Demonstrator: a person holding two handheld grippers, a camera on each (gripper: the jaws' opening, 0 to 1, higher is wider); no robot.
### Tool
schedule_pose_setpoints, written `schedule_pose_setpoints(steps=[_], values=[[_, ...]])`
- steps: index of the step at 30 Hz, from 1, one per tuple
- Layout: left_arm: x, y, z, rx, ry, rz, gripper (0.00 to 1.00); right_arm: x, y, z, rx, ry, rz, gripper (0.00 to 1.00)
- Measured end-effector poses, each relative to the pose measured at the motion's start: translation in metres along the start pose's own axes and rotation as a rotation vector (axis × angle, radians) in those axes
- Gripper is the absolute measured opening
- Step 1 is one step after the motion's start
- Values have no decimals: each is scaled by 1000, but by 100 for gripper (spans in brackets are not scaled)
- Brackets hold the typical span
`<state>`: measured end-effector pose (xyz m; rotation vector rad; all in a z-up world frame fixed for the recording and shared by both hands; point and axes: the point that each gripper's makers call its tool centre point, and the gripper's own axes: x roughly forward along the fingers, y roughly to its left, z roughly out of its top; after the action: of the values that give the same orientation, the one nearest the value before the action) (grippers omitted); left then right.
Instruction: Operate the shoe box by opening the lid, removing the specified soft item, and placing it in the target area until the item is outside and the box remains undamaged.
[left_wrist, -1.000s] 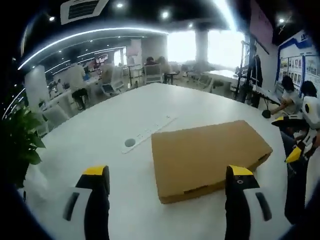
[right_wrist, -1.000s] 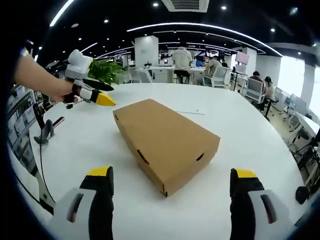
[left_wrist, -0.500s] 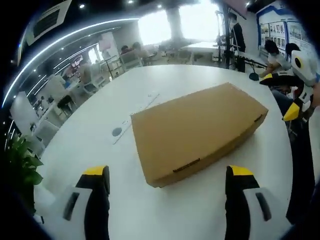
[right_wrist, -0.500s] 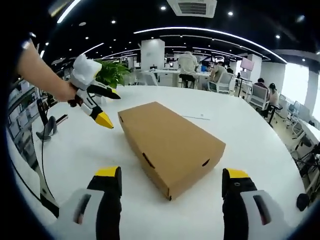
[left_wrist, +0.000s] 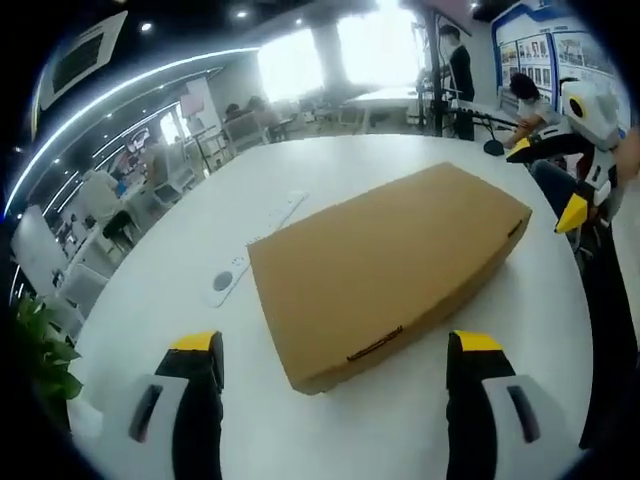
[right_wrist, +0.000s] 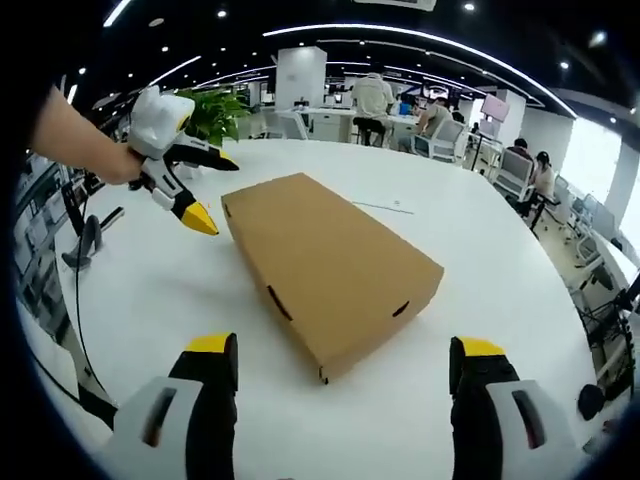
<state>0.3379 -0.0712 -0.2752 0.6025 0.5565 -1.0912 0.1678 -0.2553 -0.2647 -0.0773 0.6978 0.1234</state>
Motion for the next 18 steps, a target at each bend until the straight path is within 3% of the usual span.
schedule_pose_setpoints(steps=[2, 4, 7, 10, 12, 18], values=[[1, 5, -6, -43, 10, 11, 95, 2, -1, 3, 33, -14, -16, 94], [2, 10, -11, -61, 28, 27, 96, 2, 4, 10, -8, -59, -11, 95], [3, 12, -11, -65, 19, 44, 95, 1, 9, 3, -40, -24, -8, 95], [2, 13, -5, -170, -9, 44, 95, -2, 13, 5, -19, -27, 0, 94], [0, 15, 2, -154, -46, 55, 94, -6, 19, 6, -17, -32, 11, 94], [-3, 7, 0, -161, -60, 33, 90, -8, 23, -1, -74, -23, 8, 93]])
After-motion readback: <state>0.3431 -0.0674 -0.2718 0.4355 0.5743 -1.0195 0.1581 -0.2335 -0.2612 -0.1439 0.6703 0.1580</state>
